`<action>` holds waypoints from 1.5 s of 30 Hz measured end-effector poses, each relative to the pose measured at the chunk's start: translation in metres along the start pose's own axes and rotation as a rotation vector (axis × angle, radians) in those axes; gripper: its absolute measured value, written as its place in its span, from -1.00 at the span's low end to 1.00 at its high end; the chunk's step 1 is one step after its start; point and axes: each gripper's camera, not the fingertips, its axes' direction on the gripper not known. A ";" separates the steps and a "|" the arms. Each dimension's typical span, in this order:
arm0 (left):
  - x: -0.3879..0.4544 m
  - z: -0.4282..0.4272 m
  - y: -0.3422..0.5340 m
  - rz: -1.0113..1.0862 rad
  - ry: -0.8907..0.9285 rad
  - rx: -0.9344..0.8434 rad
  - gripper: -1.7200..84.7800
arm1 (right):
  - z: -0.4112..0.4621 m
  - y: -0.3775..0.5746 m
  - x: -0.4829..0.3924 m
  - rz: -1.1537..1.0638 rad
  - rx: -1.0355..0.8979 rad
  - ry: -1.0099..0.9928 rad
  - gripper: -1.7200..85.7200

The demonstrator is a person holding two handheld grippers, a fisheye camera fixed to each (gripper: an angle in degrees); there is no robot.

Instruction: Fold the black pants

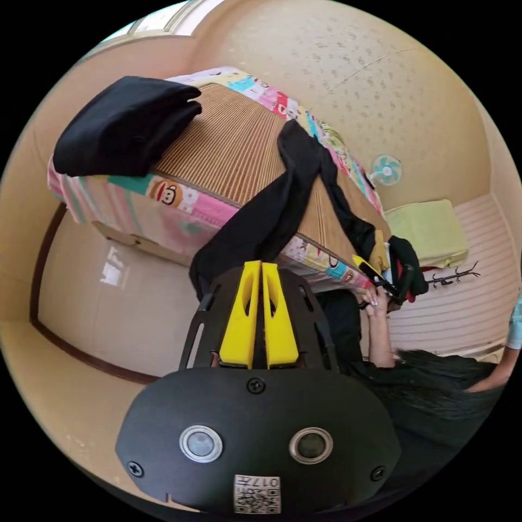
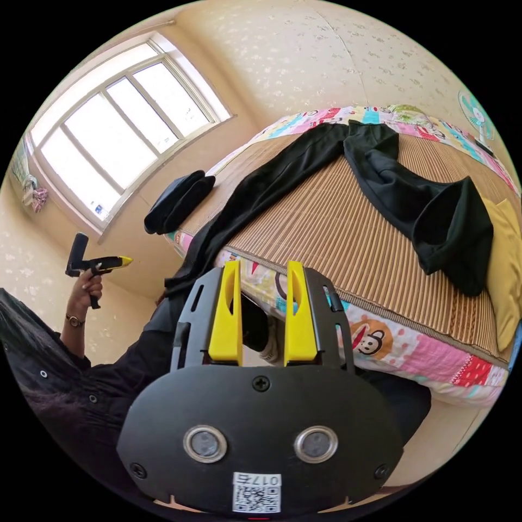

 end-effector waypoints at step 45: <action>-0.181 0.072 -0.116 -0.212 -0.070 -0.016 -0.80 | -0.216 -0.213 -0.004 0.100 0.010 0.546 -0.61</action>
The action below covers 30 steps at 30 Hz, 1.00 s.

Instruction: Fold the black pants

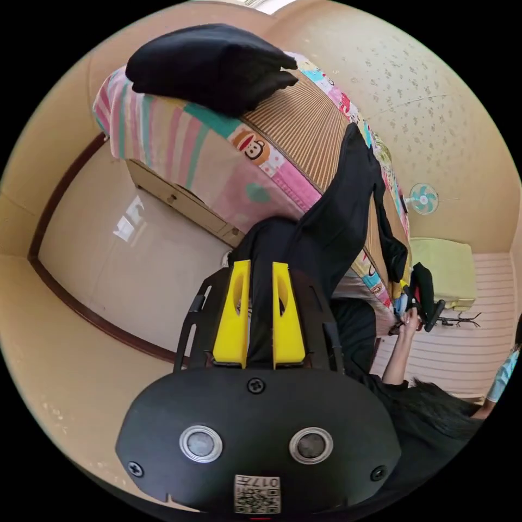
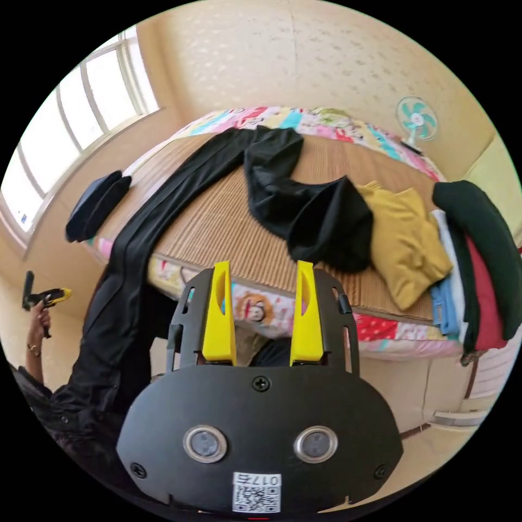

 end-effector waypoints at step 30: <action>0.210 0.227 0.017 0.722 0.384 -0.276 -0.79 | -0.087 0.195 0.003 0.821 0.225 -0.679 -0.80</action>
